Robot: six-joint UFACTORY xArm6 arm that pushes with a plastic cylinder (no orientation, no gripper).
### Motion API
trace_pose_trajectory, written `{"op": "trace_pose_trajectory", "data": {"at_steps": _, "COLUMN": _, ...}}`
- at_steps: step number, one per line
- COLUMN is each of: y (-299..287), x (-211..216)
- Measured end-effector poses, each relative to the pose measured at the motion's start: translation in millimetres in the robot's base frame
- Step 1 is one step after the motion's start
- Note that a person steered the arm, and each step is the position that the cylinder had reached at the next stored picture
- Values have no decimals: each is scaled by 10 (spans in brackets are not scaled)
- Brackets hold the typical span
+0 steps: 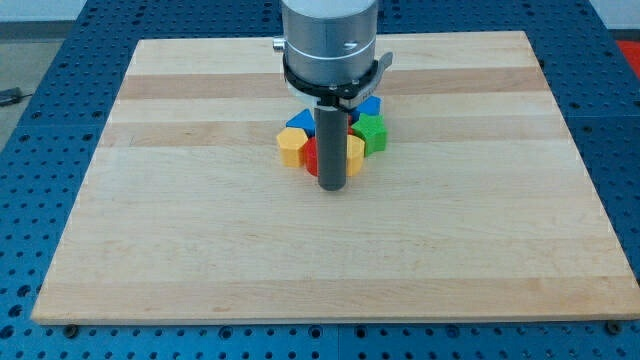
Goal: Place yellow hexagon into blue triangle
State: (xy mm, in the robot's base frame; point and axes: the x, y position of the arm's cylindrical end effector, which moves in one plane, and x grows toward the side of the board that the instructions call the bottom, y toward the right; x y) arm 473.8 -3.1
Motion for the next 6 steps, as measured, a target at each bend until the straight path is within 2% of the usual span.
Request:
{"op": "trace_pose_trajectory", "data": {"at_steps": 1, "y": -165, "x": 177}}
{"op": "trace_pose_trajectory", "data": {"at_steps": 2, "y": -516, "x": 17}}
{"op": "trace_pose_trajectory", "data": {"at_steps": 3, "y": -626, "x": -245}}
{"op": "trace_pose_trajectory", "data": {"at_steps": 6, "y": -445, "x": -315}}
